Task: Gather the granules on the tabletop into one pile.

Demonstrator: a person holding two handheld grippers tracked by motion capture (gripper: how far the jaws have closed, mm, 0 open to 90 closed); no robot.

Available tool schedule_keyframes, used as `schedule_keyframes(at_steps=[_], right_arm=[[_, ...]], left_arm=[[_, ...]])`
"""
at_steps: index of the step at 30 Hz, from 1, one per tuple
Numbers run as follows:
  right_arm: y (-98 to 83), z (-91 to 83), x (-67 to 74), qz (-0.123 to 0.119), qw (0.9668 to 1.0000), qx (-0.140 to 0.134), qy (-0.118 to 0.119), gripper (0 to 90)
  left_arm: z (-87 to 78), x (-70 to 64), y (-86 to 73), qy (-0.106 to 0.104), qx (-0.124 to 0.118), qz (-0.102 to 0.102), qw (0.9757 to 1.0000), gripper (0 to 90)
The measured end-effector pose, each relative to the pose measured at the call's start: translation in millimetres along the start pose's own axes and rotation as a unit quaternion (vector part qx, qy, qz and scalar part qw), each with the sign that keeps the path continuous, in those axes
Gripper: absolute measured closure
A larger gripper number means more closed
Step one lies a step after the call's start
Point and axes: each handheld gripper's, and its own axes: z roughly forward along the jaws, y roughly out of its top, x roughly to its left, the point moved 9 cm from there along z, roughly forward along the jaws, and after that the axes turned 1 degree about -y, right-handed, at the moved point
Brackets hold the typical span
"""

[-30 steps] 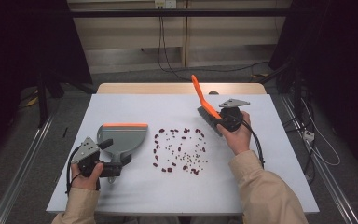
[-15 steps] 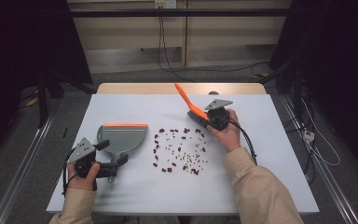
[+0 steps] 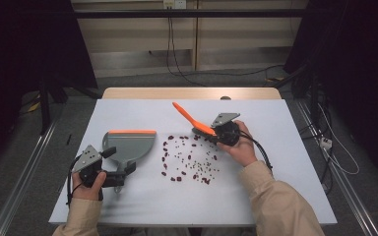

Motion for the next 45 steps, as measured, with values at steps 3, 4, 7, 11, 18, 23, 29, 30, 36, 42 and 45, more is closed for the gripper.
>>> schedule_keyframes(at_steps=[3,4,7,11,18,23,29,30,36,42,45], right_arm=[[-1.8,-3.1,4.2,-0.011,0.9999,-0.001,0.009,71.1],[-2.3,-4.1,5.3,-0.012,0.9999,-0.001,0.011,71.0],[-4.4,-8.2,10.8,-0.027,0.9995,0.000,0.019,71.0],[-6.0,-12.3,18.2,-0.036,0.9990,0.001,0.026,71.0],[-9.3,-19.7,28.8,-0.041,0.9985,0.000,0.036,71.1],[-11.5,-24.7,34.4,-0.043,0.9982,-0.004,0.041,71.1],[-12.5,-30.0,43.1,-0.051,0.9977,-0.004,0.045,71.1],[-12.4,-31.2,45.0,-0.047,0.9977,-0.004,0.048,71.2],[-4.5,-37.5,42.9,-0.045,0.9978,-0.029,0.038,71.3],[15.6,-32.6,21.1,-0.030,0.9980,-0.050,0.024,71.2],[23.3,-21.0,13.6,-0.022,0.9979,-0.055,0.028,71.2]], left_arm=[[-0.7,1.0,0.2,0.001,-0.002,0.000,1.0000,3.7],[-1.1,1.1,0.1,0.002,-0.001,-0.001,1.0000,3.7],[-1.4,0.9,-0.1,0.002,-0.001,-0.001,1.0000,3.7],[-1.6,0.8,0.0,0.003,0.000,-0.001,1.0000,3.7],[-1.2,-0.9,0.6,0.002,-0.001,0.000,1.0000,3.7],[-1.9,-0.4,0.9,0.004,-0.001,0.001,1.0000,3.7],[-1.7,-1.3,0.9,0.003,0.000,0.003,1.0000,3.7],[-1.7,-1.4,0.9,0.003,0.000,0.004,1.0000,3.7],[-1.7,-1.5,1.6,0.004,-0.002,0.002,1.0000,3.7],[0.0,-1.4,1.2,0.003,0.000,0.003,1.0000,3.7],[0.8,-0.6,0.8,0.002,-0.001,-0.001,1.0000,3.7]])
